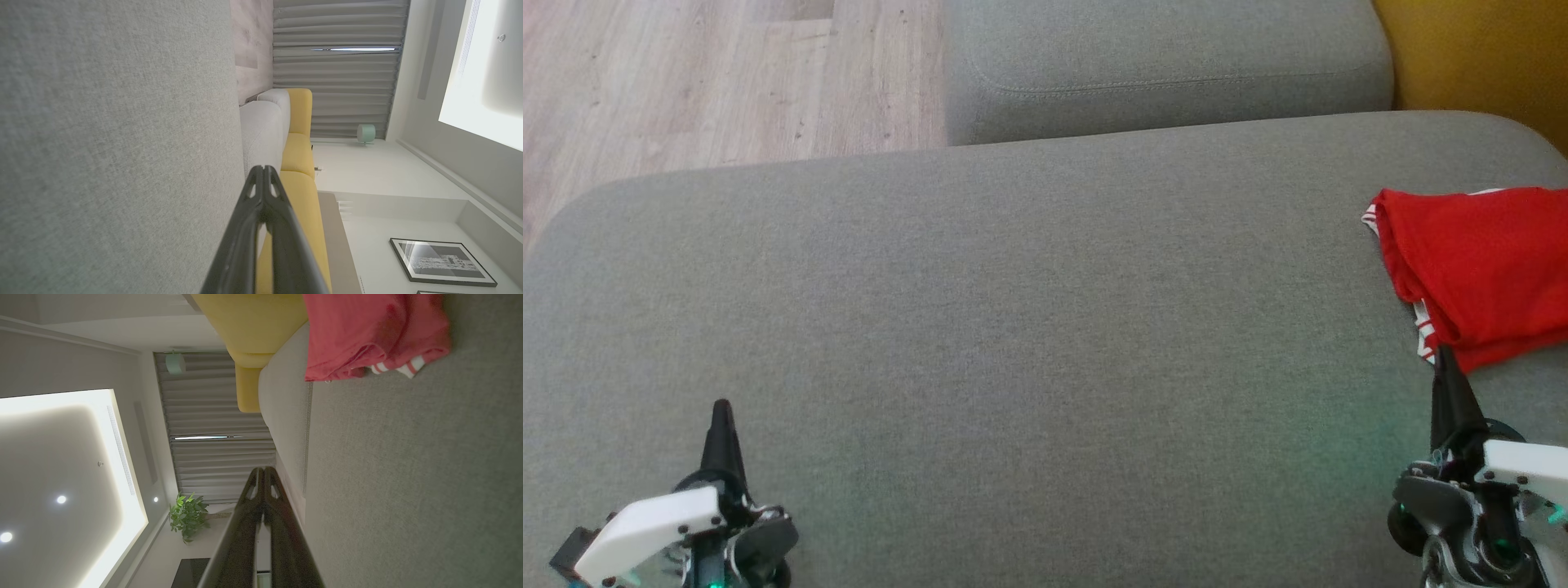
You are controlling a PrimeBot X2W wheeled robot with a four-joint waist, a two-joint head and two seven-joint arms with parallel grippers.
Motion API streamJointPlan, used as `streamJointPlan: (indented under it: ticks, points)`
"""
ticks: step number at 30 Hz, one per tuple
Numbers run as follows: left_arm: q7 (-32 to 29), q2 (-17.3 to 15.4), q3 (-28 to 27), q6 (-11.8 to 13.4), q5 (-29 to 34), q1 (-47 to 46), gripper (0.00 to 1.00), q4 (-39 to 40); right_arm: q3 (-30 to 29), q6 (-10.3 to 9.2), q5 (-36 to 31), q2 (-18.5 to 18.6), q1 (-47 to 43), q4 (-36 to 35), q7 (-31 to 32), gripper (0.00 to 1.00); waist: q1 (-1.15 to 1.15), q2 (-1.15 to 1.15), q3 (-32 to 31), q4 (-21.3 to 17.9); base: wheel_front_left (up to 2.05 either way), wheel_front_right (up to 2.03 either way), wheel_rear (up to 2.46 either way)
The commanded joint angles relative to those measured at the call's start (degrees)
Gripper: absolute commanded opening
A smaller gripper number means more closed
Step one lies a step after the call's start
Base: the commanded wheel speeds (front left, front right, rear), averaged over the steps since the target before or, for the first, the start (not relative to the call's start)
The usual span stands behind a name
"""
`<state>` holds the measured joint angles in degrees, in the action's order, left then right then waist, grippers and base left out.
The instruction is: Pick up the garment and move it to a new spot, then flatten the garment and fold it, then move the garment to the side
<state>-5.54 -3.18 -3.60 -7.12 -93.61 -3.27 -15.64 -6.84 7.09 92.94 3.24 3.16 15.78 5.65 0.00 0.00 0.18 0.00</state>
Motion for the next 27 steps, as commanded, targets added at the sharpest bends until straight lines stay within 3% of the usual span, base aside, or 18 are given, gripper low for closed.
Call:
streamJointPlan:
  ticks: [1, 27]
  points:
    - [-0.2, -0.4, -2.0, -0.4, 0.7, -2.8, 0.0, 1.6, 1.0, 0.4, -0.2, 0.1, 3.0, -1.8, 0.3, 0.0, 0.0, 0.0, 0.0, 0.0, 0.0, 0.0, 0.0]
    - [-0.4, -0.2, -2.3, -0.4, 0.9, -2.9, 0.0, 1.6, 0.8, 0.4, -0.4, 0.0, 3.0, -1.8, 0.5, 0.0, 0.0, 0.0, 0.0, 0.0, 0.0, 0.0, 0.0]
